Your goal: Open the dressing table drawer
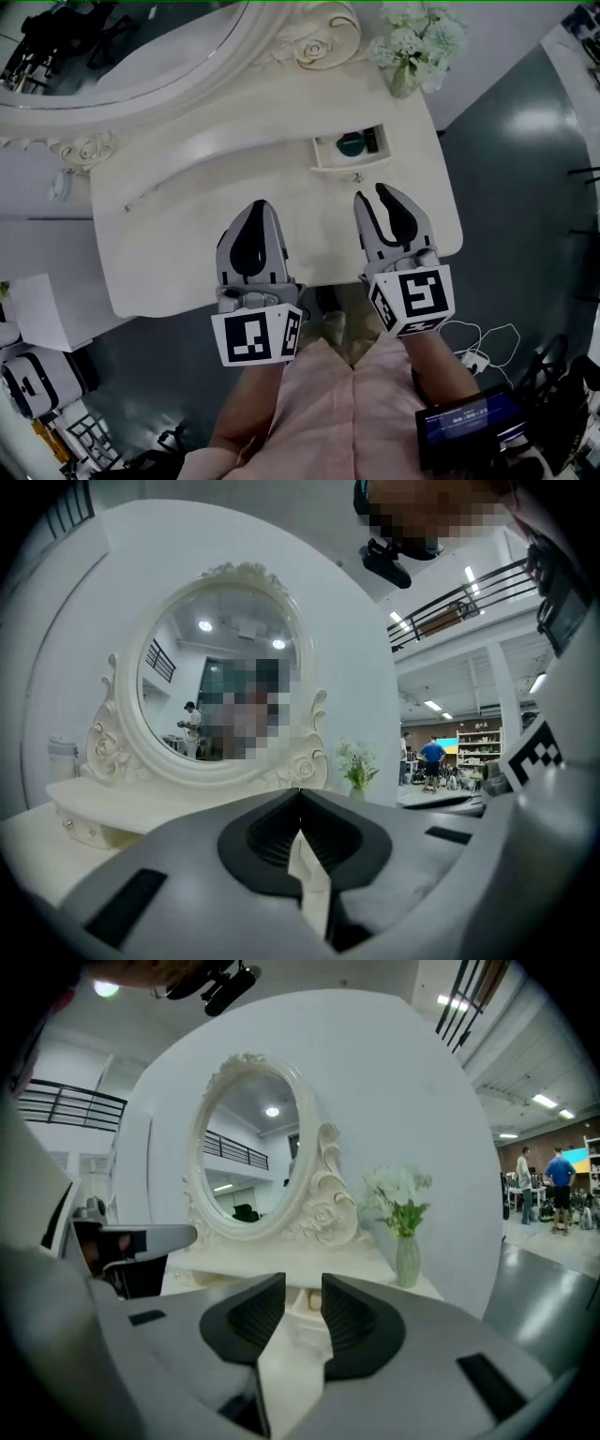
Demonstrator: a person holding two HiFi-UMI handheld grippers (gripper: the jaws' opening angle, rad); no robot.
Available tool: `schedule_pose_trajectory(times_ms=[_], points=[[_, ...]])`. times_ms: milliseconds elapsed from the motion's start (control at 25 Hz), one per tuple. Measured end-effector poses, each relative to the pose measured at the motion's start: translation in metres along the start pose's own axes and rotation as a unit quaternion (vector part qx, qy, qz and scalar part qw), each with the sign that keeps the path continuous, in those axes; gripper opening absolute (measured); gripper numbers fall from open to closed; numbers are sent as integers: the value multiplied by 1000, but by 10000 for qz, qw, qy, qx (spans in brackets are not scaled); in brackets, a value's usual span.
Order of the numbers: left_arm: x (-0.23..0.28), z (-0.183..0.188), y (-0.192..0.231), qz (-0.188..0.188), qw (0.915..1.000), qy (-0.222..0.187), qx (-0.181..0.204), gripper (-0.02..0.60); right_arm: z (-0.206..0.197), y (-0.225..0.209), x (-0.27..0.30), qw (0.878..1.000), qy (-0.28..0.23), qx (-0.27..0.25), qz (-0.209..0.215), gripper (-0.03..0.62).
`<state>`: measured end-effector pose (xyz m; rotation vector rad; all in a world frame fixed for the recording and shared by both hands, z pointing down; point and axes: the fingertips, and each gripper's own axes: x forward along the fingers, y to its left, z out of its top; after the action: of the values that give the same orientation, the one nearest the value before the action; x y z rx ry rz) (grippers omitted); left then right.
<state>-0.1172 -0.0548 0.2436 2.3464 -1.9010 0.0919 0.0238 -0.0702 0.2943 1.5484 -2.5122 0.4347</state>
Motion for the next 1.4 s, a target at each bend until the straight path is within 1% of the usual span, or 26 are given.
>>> schedule_pose_trajectory(times_ms=[120, 240, 400, 480, 560, 720, 1160, 1400], points=[[-15, 28, 0, -48, 9996, -259, 46, 21, 41, 26, -20, 9984, -501, -206, 163, 127], [-31, 54, -5, -102, 9987, -481, 152, 21, 71, 46, -44, 9956, -857, -259, 281, 124], [-48, 84, -13, -104, 9965, -777, 295, 21, 104, 63, -69, 9904, -1255, -469, 330, 80], [-53, 95, -17, -95, 9953, -888, 381, 21, 116, 69, -79, 9880, -1388, -592, 318, 56], [-60, 104, -23, -97, 9942, -973, 456, 21, 125, 73, -89, 9862, -1479, -666, 320, 45], [-68, 111, -31, -81, 9932, -1067, 468, 21, 132, 75, -103, 9833, -1606, -778, 346, 38], [-88, 103, -44, -57, 9929, -1030, 598, 21, 125, 79, -122, 9799, -1760, -856, 385, 37], [-89, 104, -45, -81, 9925, -1041, 635, 21, 125, 81, -123, 9790, -1761, -952, 381, 19]])
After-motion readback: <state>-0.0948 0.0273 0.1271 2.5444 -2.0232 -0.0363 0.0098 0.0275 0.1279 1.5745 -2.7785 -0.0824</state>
